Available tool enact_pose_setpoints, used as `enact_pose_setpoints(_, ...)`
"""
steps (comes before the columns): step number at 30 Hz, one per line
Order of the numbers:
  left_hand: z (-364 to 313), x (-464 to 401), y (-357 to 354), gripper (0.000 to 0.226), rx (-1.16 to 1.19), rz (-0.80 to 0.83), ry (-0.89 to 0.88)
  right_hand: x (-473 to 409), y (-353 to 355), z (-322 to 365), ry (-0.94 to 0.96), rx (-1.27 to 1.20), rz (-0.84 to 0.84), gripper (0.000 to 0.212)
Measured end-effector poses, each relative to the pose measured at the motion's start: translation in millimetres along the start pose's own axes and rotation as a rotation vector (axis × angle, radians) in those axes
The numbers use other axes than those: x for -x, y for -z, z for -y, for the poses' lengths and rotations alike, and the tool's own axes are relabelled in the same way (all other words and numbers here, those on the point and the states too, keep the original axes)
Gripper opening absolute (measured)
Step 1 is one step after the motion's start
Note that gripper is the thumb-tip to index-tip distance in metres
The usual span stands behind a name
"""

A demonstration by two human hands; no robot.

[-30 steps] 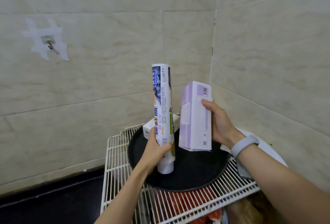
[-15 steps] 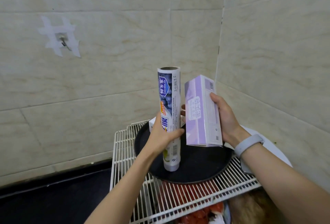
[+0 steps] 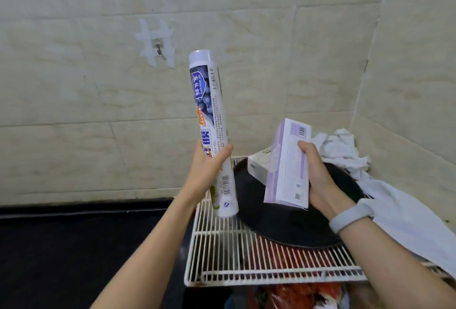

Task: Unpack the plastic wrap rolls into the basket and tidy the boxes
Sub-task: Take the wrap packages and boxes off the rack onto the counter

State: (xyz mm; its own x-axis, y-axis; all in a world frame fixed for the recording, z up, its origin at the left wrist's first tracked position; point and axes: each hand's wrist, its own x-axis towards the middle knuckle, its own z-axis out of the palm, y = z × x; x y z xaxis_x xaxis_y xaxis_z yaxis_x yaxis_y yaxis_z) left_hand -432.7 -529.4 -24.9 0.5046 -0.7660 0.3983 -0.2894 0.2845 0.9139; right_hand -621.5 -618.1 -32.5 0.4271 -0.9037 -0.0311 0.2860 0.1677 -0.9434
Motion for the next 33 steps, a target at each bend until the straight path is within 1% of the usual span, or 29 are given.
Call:
enact_pose_setpoints(3, 1.7, 16.2, 61.7, 0.015, -0.046, -0.053, 0.115, 1.0, -57.4, -13.1, -0.048, -0.007, 0.111, 0.019)
enact_pose_setpoints(6, 17.3, 44.2, 129.9, 0.016, -0.148, -0.078, 0.251, 5.3, -123.8, -39.9, -0.093, 0.115, 0.243, 0.016)
enact_pose_setpoints(8, 34.7, 65.4, 175.1, 0.013, -0.221, -0.097, 0.338, 11.4, -171.6, -69.1, -0.101, 0.229, 0.313, 0.024)
enact_pose_setpoints(11, 74.6, 96.5, 237.1, 0.011, -0.295, -0.179, 0.499, 25.0, -237.6, -132.6, -0.089, 0.34, 0.359, 0.039)
enact_pose_setpoints(12, 92.1, 106.5, 257.0, 0.013, -0.316, -0.212, 0.556, 30.5, -255.5, -157.5, -0.1, 0.397, 0.374, 0.047)
enact_pose_setpoints(14, 129.5, 124.2, 294.3, 0.028, -0.362, -0.261, 0.658, 38.0, -282.9, -210.3, -0.146, 0.572, 0.418, 0.065)
enact_pose_setpoints(15, 149.6, 132.1, 312.6, 0.033, -0.384, -0.267, 0.703, 39.9, -292.2, -237.1, -0.173, 0.667, 0.435, 0.07)
enact_pose_setpoints(18, 205.8, 150.4, 361.4, 0.032, -0.434, -0.244, 0.828, 39.8, -311.6, -308.1, -0.257, 0.913, 0.423, 0.071)
enact_pose_setpoints(20, 236.4, 160.0, 386.5, 0.032, -0.5, -0.192, 0.91, 40.2, -321.8, -346.8, -0.302, 1.114, 0.399, 0.069)
enact_pose_setpoints(23, 268.1, 159.5, 416.4, 0.037, -0.613, -0.047, 0.95, 35.7, -335.6, -386.0, -0.175, 1.374, 0.367, 0.063)
enact_pose_setpoints(24, 277.1, 155.8, 424.8, 0.039, -0.666, 0.01, 0.947, 33.9, -340.2, -394.9, -0.101, 1.448, 0.382, 0.062)
enact_pose_setpoints(26, 293.8, 145.1, 437.9, 0.042, -0.765, 0.097, 0.916, 32.5, -345.8, -405.5, 0.053, 1.613, 0.47, 0.061)
enact_pose_setpoints(28, 310.6, 130.0, 444.6, 0.048, -0.885, 0.168, 0.841, 34.2, -345.2, -411.4, 0.187, 1.764, 0.554, 0.062)
enact_pose_setpoints(31, 336.5, 108.2, 447.0, 0.059, -1.052, 0.263, 0.704, 39.8, -335.6, -416.8, 0.241, 1.907, 0.607, 0.068)
enact_pose_setpoints(33, 351.1, 95.5, 446.8, 0.061, -1.132, 0.289, 0.621, 34.4, -329.3, -418.9, 0.257, 1.947, 0.642, 0.071)
